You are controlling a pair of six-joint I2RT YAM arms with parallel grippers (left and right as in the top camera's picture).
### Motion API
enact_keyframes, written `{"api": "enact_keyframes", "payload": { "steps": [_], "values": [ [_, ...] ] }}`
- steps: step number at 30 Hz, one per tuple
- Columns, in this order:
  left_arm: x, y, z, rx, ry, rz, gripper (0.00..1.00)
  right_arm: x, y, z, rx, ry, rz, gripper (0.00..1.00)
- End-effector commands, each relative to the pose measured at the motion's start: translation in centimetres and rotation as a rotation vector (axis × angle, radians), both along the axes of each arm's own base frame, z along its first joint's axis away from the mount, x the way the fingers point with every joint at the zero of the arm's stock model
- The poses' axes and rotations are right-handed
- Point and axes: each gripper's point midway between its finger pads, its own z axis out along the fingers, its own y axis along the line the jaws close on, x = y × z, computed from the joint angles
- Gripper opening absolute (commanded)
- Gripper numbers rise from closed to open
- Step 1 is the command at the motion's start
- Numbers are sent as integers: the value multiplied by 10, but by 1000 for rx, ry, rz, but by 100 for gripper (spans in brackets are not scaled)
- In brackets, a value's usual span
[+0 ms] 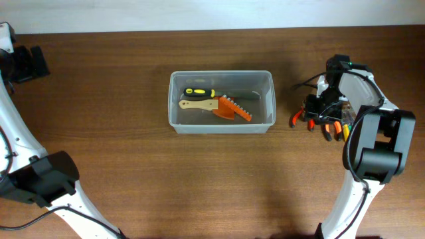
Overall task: Pack container
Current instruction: 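Reach right gripper to the red-black small pliers and grasp them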
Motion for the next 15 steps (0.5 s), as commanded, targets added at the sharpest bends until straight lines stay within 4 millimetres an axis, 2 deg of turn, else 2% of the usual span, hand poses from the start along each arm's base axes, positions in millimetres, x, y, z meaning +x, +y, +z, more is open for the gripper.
{"api": "enact_keyframes", "payload": {
  "steps": [1,6,15],
  "values": [
    [1,-1,-5,-23,4,9,99,-7,4,-21,3,56,7,41],
    [1,-1,-5,-23,4,9,99,-10,3,-21,-3,66,8,32],
    [1,-1,-5,-23,4,9,99,-17,-8,-21,-68,100,13,31]
  ]
}}
